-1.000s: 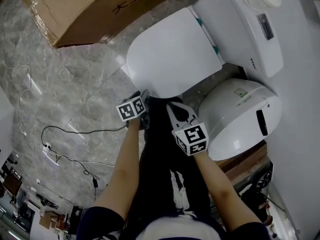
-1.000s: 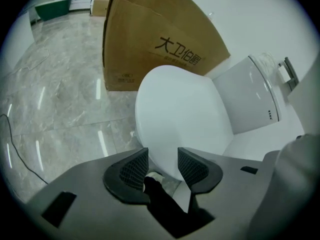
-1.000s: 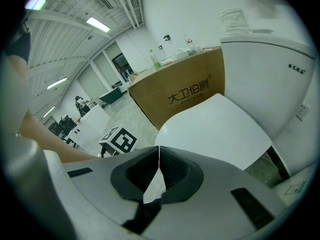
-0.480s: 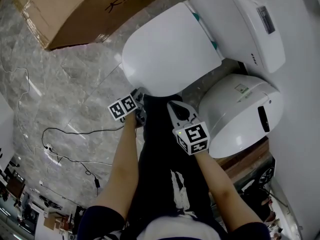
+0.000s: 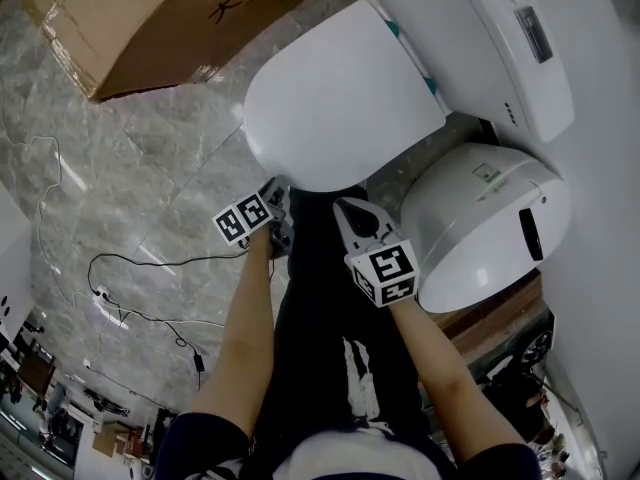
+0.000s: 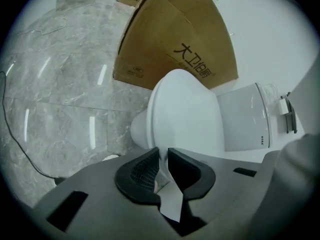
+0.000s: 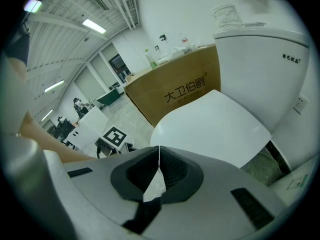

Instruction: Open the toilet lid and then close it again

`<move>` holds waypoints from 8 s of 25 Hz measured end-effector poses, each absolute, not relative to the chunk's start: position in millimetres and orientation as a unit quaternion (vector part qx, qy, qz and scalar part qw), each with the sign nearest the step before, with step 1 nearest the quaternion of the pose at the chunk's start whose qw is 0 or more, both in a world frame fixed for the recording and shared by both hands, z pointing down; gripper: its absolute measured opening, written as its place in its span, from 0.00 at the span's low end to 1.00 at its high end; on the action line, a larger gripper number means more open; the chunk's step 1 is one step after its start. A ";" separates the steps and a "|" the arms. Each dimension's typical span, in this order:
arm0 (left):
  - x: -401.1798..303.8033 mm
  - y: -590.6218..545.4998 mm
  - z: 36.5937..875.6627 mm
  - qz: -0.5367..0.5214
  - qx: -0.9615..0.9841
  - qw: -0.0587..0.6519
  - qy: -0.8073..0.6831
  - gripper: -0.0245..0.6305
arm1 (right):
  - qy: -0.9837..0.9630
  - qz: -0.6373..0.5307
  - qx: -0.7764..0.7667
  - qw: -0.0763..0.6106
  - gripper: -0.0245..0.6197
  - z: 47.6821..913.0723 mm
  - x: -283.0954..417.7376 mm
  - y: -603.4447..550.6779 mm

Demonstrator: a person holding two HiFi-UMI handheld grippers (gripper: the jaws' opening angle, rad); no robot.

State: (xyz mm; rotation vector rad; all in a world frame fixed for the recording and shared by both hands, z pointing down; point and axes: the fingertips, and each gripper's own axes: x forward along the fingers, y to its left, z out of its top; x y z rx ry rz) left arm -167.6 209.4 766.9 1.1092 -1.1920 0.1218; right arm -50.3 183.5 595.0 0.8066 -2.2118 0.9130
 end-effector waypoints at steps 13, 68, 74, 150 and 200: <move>-163.0 207.5 714.8 0.087 0.515 0.671 -0.526 0.11 | -0.840 0.339 0.298 0.301 0.05 568.6 -49.5 176.9; -112.3 161.4 545.2 0.036 0.652 0.634 -0.415 0.15 | -0.805 -0.054 0.240 0.539 0.22 576.6 -41.6 192.3; -91.1 149.3 518.2 0.060 0.695 0.609 -0.378 0.21 | -0.806 -0.056 0.249 0.534 0.22 547.9 -28.2 177.4; 17.6 54.4 390.1 0.155 0.866 0.284 -0.383 0.05 | -0.795 0.047 0.463 0.389 0.10 422.3 117.6 32.7; 67.3 38.7 398.2 0.178 0.882 0.264 -0.348 0.05 | -0.756 0.126 0.562 0.311 0.10 419.3 196.3 -47.3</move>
